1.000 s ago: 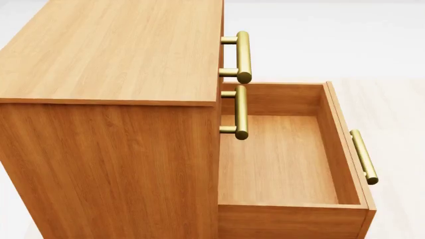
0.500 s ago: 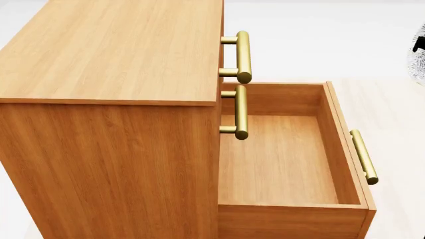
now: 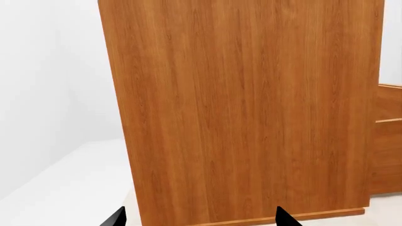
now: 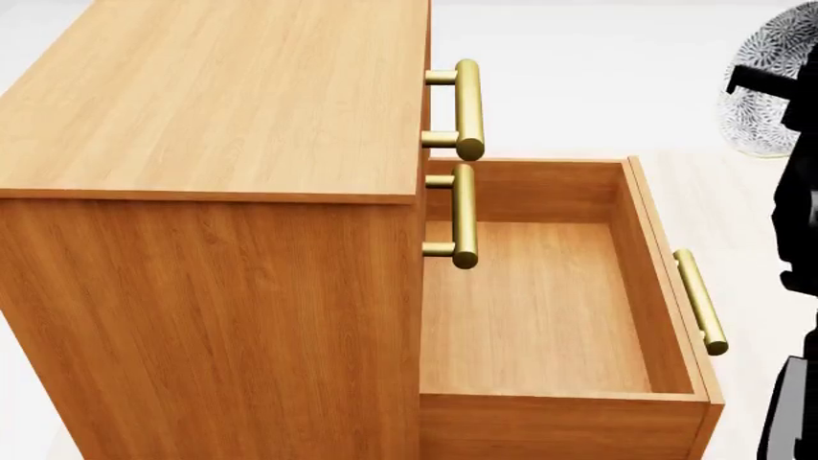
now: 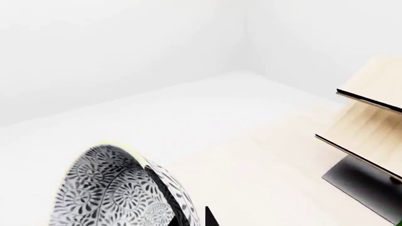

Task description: Put the bowl in the bottom drawer of the cabinet and close it.

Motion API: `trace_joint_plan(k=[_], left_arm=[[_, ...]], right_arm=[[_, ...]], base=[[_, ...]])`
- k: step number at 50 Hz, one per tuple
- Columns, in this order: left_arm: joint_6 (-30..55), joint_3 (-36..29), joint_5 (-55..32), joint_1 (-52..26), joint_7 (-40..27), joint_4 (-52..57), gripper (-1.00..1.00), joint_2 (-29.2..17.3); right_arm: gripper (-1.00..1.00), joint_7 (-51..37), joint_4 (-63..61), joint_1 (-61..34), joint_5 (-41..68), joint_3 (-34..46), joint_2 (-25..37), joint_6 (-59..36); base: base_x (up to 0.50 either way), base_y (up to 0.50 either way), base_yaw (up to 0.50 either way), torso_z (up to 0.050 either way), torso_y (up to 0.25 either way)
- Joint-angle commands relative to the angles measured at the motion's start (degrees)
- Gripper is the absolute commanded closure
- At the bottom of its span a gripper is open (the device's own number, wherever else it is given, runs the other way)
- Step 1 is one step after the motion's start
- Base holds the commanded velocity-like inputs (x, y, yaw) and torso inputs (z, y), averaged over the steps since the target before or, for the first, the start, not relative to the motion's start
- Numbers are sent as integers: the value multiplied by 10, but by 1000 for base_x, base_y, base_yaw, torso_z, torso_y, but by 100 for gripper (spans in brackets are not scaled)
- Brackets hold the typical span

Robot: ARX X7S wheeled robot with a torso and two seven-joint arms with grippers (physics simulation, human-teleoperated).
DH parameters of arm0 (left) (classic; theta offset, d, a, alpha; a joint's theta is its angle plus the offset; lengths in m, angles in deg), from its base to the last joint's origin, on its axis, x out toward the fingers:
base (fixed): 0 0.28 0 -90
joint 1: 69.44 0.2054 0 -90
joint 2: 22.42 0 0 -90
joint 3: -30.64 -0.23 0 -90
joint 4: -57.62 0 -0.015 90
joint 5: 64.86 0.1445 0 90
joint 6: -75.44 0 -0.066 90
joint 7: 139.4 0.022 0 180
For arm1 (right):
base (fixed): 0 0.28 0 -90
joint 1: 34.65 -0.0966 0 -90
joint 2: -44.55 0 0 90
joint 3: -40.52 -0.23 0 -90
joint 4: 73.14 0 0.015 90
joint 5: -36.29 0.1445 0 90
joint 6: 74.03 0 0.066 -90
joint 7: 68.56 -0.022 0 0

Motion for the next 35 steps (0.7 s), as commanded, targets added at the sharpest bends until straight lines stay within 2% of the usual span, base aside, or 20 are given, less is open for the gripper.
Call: trace_joint_plan(k=[1,15,25,35], left_arm=[[0,-1,0,-1,-1,0,-100,-1],[-2,-2,-3,0,-2,2,-100,-3],[-6,-3,-5,-1,-3,-2,-100,-3],[-9,-4,-6,-1,-3,-3,-100,-5]], right_arm=[[100,23,55,-31,-15,19,-21,28],[100,30,40,-27,-18,34,-46,15],[100,37,80,-35,-21,40,-62,37],[100,55,192,-75,-28,48,-83,90]], base=[[0,0,0,0,0],[0,0,0,0,1],[0,0,0,0,0],[0,0,0,0,0]])
